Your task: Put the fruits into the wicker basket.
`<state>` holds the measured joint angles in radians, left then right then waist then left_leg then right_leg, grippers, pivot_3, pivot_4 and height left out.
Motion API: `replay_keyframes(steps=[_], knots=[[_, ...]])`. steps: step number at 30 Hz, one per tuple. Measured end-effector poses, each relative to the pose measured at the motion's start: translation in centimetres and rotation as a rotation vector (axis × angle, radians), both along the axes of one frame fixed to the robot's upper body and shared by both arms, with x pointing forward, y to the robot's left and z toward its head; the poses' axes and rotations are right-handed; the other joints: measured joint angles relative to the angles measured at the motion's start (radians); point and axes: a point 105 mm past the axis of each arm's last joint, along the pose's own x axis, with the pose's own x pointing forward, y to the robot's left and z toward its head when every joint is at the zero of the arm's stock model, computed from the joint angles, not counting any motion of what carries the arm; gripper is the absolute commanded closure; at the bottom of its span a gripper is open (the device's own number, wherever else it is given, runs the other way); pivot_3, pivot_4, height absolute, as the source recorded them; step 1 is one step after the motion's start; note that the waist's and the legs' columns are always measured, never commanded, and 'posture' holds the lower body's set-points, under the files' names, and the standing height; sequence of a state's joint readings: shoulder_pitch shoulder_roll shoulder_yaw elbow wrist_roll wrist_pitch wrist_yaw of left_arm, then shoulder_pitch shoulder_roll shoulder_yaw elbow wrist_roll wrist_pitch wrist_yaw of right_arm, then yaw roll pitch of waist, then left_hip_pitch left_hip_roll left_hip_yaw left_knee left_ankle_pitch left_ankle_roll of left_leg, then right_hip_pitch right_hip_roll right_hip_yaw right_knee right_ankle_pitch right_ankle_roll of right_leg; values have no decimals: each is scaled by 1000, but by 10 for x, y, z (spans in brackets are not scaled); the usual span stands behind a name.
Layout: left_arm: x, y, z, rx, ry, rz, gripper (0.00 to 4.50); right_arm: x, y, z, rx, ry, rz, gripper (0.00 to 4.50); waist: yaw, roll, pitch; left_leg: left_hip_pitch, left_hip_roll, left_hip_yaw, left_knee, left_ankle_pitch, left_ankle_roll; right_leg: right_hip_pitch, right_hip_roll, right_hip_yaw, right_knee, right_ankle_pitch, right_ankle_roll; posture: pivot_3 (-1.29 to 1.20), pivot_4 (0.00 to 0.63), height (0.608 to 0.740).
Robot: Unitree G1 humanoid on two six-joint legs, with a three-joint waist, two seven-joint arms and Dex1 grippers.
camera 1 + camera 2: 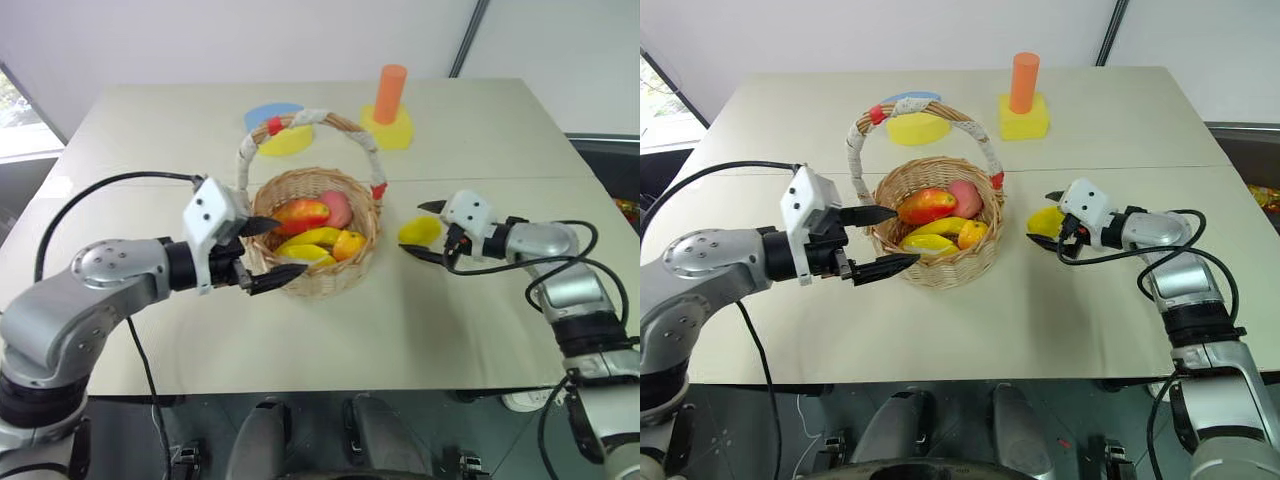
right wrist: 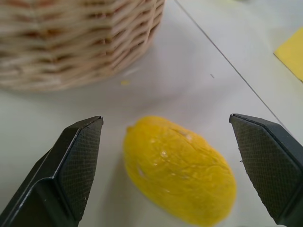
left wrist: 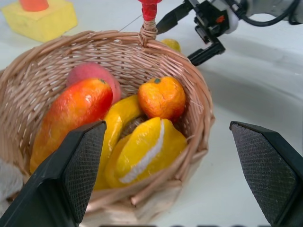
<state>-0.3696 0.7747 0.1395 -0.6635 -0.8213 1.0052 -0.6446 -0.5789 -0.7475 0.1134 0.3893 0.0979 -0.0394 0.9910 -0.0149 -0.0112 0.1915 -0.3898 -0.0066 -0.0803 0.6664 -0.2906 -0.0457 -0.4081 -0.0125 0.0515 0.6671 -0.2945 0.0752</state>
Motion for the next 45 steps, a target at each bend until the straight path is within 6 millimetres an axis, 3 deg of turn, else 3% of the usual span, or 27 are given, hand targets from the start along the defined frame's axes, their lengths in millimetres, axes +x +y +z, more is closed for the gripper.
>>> replay_keyframes(steps=[7, 10, 13, 14, 21, 25, 28, 31, 35, 39, 44, 45], knots=[[-9, 7, -8, 17, 42, 5, 28, 8, -13, -14, -178, -11, 56, 0, -5, 0, 0, 1, 0, 0, 0, 0, 0, 0, 0, 0, 0, 0, 0, 0, 150, 740], [-9, 8, -9, 23, 37, 13, 0, 11, -12, -15, -182, -21, 67, 847, -6, 0, 0, 1, 0, 0, 0, 0, 0, 0, 0, 0, 0, 0, 0, 0, 150, 740], [-9, 8, -8, 21, 25, 14, 0, 11, -9, -18, -171, -16, 73, 2290, -4, 0, 0, 1, 0, 0, 0, 0, 0, 0, 0, 0, 0, 0, 0, 0, 150, 740], [-8, 8, -7, 17, 14, 12, 0, 11, -9, -18, -170, -19, 73, 2492, -5, 0, 0, 1, 0, 0, 0, 0, 0, 0, 0, 0, 0, 0, 0, 0, 150, 740], [-1, 9, -1, -24, -80, 53, 0, 4, -14, 0, -169, -90, 40, 2492, 0, 0, 0, 1, 0, 0, 0, 0, 0, 0, 0, 0, 0, 0, 0, 0, 150, 740], [2, 20, -4, -64, -139, 98, 0, -30, -20, 33, -66, -55, 47, 2492, 4, 2, 0, -1, 0, 0, -1, 0, 1, -1, -1, 0, 0, 0, 0, 0, 150, 740], [7, 43, -18, -80, -158, 181, 0, -73, 14, 65, 74, 4, 177, 2492, -4, 5, -1, 1, 2, 1, -1, -1, 2, 0, 0, 1, 0, 0, -1, 0, 150, 740], [12, 51, -22, -70, -172, 206, 0, -93, 54, 82, 157, -1, 283, 2492, -5, 4, -1, 6, 2, 0, -1, -1, 1, 5, 2, 0, 0, 2, -3, 0, 150, 740], [15, 53, -21, -60, -207, 207, 0, -95, 105, 75, 237, 13, 340, 2492, -5, 4, -1, 15, 2, 1, -1, -1, 1, 13, 2, 0, -1, 1, -3, 0, 150, 740], [15, 47, -19, -78, -218, 185, 0, -78, 134, 70, 240, -30, 300, 2492, -2, 4, -1, 12, 2, 1, -2, -1, 1, 11, 1, 0, -1, 1, -3, 0, 150, 740], [11, 40, -18, -87, -227, 169, 0, -62, 150, 66, 275, -35, 246, 280, 3, 4, -2, 0, 2, 0, -1, 0, 1, -1, 0, 0, -1, 2, -3, 0, 150, 740], [10, 39, -18, -88, -228, 170, 0, -60, 149, 67, 267, -49, 237, 60, 3, 4, -2, -1, 1, 0, -1, 0, 1, -2, 0, -1, -1, 2, -3, 0, 150, 740]])
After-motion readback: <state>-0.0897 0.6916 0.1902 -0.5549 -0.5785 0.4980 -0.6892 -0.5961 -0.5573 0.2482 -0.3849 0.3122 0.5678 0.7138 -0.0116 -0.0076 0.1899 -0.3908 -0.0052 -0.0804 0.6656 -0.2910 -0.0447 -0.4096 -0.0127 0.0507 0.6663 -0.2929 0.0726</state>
